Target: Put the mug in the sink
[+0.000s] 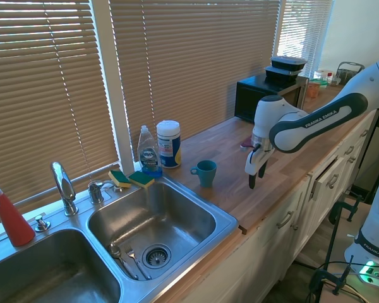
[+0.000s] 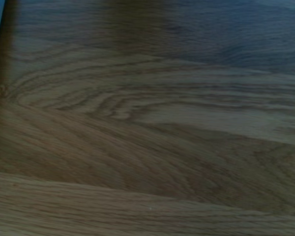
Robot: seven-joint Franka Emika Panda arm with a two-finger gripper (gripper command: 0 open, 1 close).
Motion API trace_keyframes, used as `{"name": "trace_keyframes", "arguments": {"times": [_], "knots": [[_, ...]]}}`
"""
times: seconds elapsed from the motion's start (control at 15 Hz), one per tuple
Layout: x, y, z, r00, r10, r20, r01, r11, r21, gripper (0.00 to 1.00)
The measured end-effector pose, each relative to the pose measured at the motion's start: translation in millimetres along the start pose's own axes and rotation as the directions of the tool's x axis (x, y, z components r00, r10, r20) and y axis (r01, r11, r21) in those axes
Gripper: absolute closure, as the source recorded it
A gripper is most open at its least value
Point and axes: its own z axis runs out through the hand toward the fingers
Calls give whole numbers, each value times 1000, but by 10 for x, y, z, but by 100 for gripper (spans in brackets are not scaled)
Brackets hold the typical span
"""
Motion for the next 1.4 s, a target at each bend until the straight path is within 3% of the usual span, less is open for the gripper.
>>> {"name": "trace_keyframes", "arguments": {"times": [0.27,0.87,1.4], "knots": [[11,-29,-47,1000,-1,-4,1,1000,7,0],[163,-811,-823,993,-15,-121,32,989,141,0],[522,-1595,-529,990,12,-137,12,984,176,0]]}}
